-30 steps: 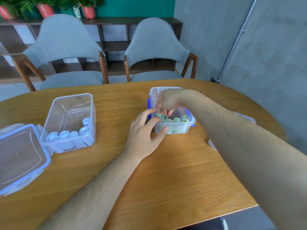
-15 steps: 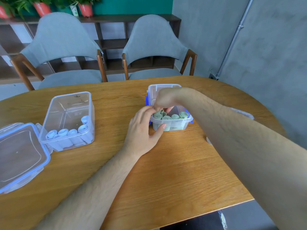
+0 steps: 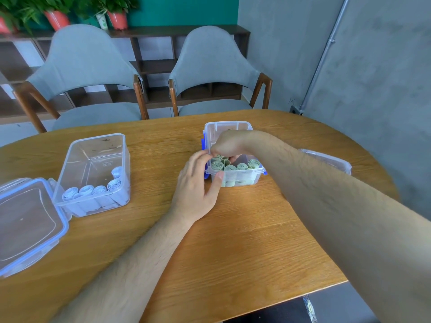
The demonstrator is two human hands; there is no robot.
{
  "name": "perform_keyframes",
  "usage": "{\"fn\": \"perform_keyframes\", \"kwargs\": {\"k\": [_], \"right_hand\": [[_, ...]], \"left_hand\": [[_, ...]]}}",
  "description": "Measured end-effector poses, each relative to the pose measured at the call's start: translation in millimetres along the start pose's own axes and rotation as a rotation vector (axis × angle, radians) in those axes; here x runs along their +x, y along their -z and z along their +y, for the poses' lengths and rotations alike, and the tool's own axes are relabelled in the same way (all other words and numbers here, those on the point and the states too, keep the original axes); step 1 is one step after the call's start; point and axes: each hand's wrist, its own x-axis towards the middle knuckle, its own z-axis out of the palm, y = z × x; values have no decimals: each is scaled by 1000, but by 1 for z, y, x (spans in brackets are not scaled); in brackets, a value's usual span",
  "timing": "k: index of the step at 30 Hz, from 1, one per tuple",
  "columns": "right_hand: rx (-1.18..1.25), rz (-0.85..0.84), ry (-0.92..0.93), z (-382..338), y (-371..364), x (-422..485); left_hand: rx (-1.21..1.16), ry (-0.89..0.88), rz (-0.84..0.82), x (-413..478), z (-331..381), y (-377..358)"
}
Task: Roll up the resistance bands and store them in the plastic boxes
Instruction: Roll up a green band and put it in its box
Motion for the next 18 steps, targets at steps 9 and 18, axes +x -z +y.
{"fn": "perform_keyframes", "kwargs": {"k": [9,18], "right_hand": [[5,-1,37,4,-2,8],[-22,-15,34,6,3,9]], "left_hand": [[19,24,1,0,-1,0],[23,-10,30,0,-5,-2]]}}
